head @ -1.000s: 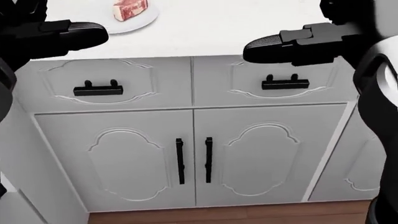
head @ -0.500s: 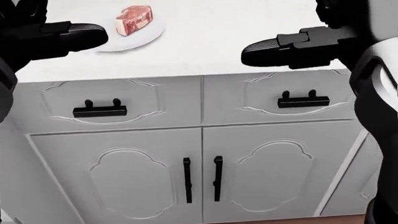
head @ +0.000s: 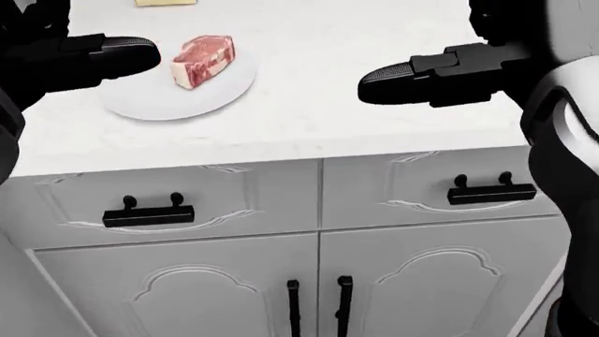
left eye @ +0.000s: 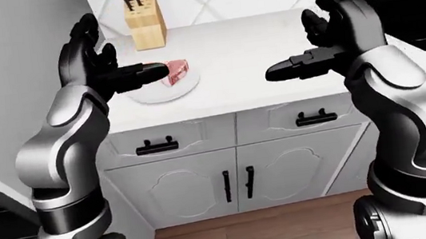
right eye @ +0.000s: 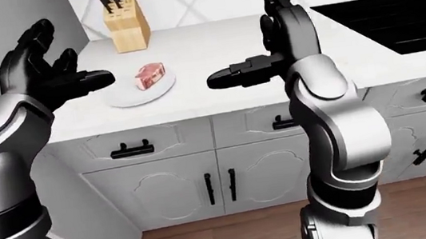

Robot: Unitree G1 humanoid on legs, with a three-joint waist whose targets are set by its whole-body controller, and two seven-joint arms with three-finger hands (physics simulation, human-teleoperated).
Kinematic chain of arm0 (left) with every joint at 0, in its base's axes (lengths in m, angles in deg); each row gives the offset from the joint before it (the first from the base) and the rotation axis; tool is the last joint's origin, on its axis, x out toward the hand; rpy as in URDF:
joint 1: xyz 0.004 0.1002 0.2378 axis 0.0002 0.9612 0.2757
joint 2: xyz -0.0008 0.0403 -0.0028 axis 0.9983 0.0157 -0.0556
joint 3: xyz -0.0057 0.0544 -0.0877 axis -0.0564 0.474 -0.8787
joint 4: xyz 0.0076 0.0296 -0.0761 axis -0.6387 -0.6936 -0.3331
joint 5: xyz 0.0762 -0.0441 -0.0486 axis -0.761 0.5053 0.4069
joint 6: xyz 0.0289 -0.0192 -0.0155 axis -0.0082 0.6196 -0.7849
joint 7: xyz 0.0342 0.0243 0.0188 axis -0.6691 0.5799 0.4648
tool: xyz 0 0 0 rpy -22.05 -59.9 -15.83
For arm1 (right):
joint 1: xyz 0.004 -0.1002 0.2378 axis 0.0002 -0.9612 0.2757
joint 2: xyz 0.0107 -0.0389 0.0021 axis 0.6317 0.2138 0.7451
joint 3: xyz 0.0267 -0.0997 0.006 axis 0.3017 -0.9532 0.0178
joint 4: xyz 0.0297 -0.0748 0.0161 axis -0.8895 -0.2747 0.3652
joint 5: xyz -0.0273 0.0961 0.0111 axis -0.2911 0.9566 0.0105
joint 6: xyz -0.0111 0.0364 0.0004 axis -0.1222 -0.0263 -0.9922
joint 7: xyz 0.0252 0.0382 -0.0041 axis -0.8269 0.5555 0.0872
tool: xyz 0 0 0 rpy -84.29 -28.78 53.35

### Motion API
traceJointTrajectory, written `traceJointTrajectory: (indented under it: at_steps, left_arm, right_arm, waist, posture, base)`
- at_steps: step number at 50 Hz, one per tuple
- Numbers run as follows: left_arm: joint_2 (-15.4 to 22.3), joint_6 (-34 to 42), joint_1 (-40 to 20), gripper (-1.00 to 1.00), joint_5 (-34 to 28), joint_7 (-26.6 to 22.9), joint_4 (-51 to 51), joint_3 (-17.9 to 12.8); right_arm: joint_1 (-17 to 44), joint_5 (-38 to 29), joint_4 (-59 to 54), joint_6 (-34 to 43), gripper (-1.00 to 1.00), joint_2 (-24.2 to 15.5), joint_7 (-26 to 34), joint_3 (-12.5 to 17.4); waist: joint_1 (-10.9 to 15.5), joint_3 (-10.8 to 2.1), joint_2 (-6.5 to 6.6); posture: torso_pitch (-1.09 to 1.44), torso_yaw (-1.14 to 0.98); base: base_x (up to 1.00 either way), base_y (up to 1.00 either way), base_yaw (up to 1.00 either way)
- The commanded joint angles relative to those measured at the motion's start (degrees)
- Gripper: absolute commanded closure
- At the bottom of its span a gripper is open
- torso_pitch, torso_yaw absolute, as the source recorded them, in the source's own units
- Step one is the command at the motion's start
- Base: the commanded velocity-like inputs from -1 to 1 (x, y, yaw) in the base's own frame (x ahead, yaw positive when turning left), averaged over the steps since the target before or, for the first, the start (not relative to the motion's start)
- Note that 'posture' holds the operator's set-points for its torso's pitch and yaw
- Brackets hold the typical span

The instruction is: Place the steak on the top rack of the oven.

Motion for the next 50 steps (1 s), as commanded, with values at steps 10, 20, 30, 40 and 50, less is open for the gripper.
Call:
traceJointTrajectory:
  at_steps: [10, 20, 30, 40, 50]
  left_arm:
    - [0.51, -1.78, -2.31, -1.00, 0.62, -0.53, 2.61, 0.10]
    - [0.35, -2.36, -1.98, -1.00, 0.39, -0.72, 2.36, 0.25]
    - [0.43, -1.73, -2.28, -1.00, 0.55, -0.58, 2.64, 0.08]
    - [0.47, -1.93, -2.29, -1.00, 0.59, -0.54, 2.47, 0.14]
    - [0.41, -1.50, -2.49, -1.00, 0.70, -0.26, 2.80, 0.15]
  right_arm:
    - [1.71, -1.24, 1.91, -2.29, -1.00, -0.54, -0.38, 1.14]
    - [1.43, -1.56, 1.89, -2.92, -1.00, -0.55, 0.07, 1.22]
    - [1.35, -2.25, 1.89, -2.87, -1.00, -0.50, 0.53, 0.81]
    - [1.43, -2.70, 1.86, -2.98, -1.00, -0.20, 0.70, 0.75]
    - [1.54, -3.17, 1.55, -3.21, -1.00, -0.31, 1.05, 0.79]
  waist:
    - [0.08, -1.21, -6.03]
    - [-1.29, -1.69, 0.70]
    - [-0.35, -1.05, -1.24]
    - [-0.45, -2.71, -4.78]
    - [-0.17, -0.97, 0.81]
  posture:
    - [0.00, 0.00]
    - [0.00, 0.00]
    - [0.00, 0.00]
    - [0.00, 0.00]
    - [0.00, 0.00]
  base:
    - [0.22, 0.17, 0.00]
    - [0.20, 0.22, 0.00]
    - [0.13, 0.20, 0.00]
    - [0.01, 0.13, 0.00]
    - [0.01, 0.12, 0.00]
